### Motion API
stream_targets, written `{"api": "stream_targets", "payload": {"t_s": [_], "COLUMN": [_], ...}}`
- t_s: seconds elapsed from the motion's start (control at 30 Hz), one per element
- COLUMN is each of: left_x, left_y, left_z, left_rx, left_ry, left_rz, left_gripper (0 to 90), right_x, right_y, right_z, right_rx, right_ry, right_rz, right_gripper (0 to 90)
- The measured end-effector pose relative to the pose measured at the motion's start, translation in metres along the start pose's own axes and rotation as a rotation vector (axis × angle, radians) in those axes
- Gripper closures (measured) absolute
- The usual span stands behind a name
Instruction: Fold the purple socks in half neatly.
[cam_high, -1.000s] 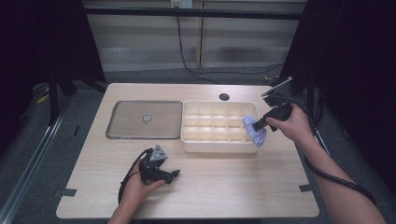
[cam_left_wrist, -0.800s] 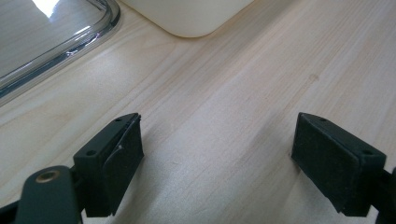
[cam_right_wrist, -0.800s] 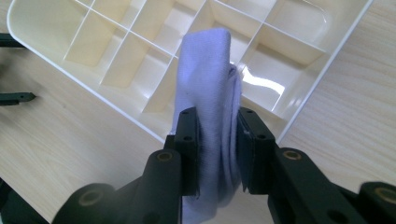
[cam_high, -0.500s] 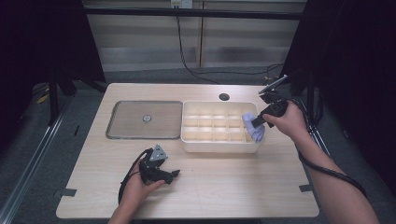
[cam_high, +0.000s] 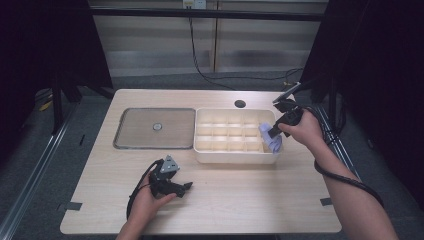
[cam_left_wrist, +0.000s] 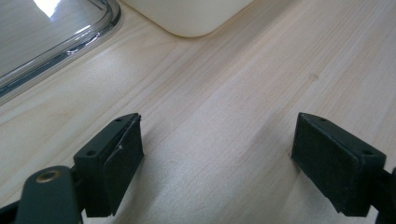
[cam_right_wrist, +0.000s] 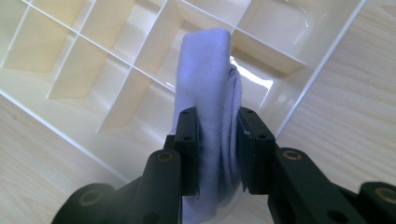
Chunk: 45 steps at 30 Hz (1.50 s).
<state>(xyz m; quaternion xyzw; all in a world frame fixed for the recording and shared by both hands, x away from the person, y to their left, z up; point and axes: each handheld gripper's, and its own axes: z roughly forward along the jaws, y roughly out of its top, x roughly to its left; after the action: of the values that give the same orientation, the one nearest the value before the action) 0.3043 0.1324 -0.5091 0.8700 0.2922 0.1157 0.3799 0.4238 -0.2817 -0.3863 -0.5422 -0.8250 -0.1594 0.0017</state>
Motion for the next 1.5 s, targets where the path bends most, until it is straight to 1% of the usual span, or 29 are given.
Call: {"api": "stream_targets", "payload": {"t_s": [0.03, 0.17, 0.3, 0.37, 0.53, 0.6, 0.73, 1.07, 1.3, 1.4, 1.5], "left_x": [0.0, 0.0, 0.0, 0.0, -0.001, -0.001, -0.001, -0.001, -0.001, -0.001, -0.001], "left_y": [0.0, 0.0, 0.0, 0.0, 0.0, 0.0, 0.0, 0.0, 0.0, 0.0, 0.0], "left_z": [0.0, 0.0, 0.0, 0.0, 0.0, 0.0, 0.0, 0.001, 0.001, 0.001, 0.001], "left_rx": [-0.001, 0.0, -0.001, -0.001, -0.001, -0.001, -0.001, -0.006, -0.007, -0.006, -0.006], "left_ry": [-0.003, -0.003, -0.003, -0.003, 0.0, 0.0, 0.0, 0.0, 0.0, 0.001, 0.001], "left_rz": [-0.006, -0.006, -0.006, -0.006, -0.012, -0.012, -0.012, -0.018, -0.017, -0.017, -0.017], "left_gripper": [15.9, 15.9, 15.9, 15.9, 15.9, 15.8, 15.8, 15.8, 15.8, 15.8, 15.8], "right_x": [0.0, -0.002, -0.006, -0.007, -0.005, -0.003, 0.0, 0.0, 0.001, 0.001, 0.001], "right_y": [0.0, -0.004, -0.007, -0.008, -0.009, -0.009, -0.009, -0.011, -0.013, -0.014, -0.015], "right_z": [0.001, 0.006, 0.009, 0.01, 0.015, 0.017, 0.02, 0.027, 0.031, 0.034, 0.035], "right_rx": [0.003, 0.011, 0.019, 0.022, 0.031, 0.045, 0.052, 0.086, 0.095, 0.101, 0.104], "right_ry": [-0.003, -0.004, 0.005, 0.009, 0.017, 0.016, 0.0, -0.008, -0.009, -0.012, -0.013], "right_rz": [-0.007, -0.013, -0.008, -0.017, -0.038, -0.047, -0.057, -0.046, -0.047, -0.058, -0.054], "right_gripper": [72.0, 71.9, 71.9, 71.9, 71.9, 71.9, 72.0, 72.4, 72.6, 72.7, 72.8]}}
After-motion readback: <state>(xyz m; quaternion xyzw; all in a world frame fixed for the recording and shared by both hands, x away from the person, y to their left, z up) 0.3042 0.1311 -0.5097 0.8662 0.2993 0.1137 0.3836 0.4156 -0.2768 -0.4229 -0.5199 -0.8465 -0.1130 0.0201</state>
